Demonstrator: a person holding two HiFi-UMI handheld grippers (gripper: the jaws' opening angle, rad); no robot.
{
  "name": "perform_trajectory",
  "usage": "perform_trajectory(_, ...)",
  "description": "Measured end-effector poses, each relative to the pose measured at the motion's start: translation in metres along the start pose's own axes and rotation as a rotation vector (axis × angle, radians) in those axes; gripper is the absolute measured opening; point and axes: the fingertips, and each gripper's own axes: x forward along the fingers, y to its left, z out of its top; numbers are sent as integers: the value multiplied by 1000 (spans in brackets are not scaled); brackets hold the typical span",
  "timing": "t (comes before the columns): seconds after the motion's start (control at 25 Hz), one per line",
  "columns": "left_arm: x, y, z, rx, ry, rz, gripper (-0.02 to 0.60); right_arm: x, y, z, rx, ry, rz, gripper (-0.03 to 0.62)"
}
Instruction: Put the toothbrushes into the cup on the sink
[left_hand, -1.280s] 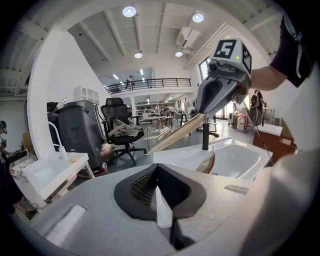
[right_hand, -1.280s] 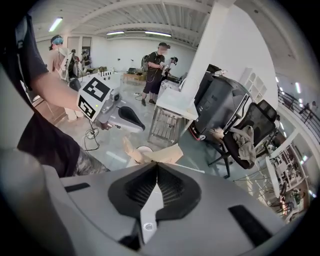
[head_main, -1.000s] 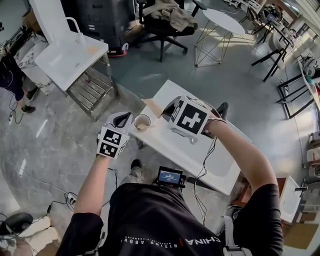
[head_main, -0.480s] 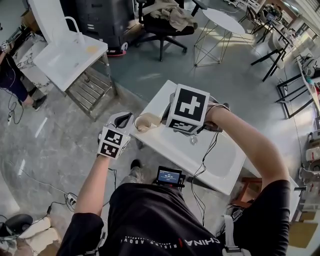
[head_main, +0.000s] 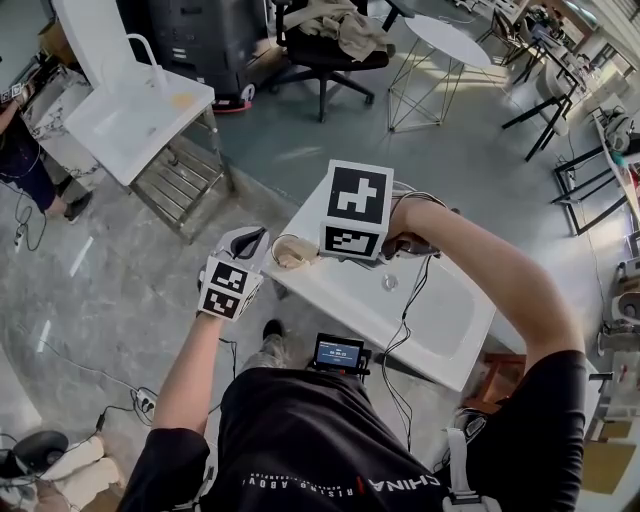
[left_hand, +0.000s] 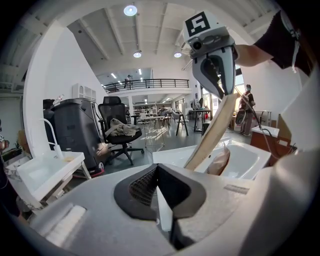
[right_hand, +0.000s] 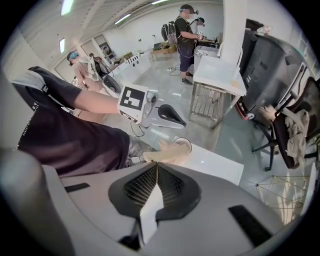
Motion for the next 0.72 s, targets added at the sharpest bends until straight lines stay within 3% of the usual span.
perform_trajectory(0.32,3,6,-2,-15,6,-2,5,13,-3,18,-1,-9,106,14)
perform_trajectory(0.72,14,12,-1,-16,10,-7,5,-6,-2,18,-1,7,150,14)
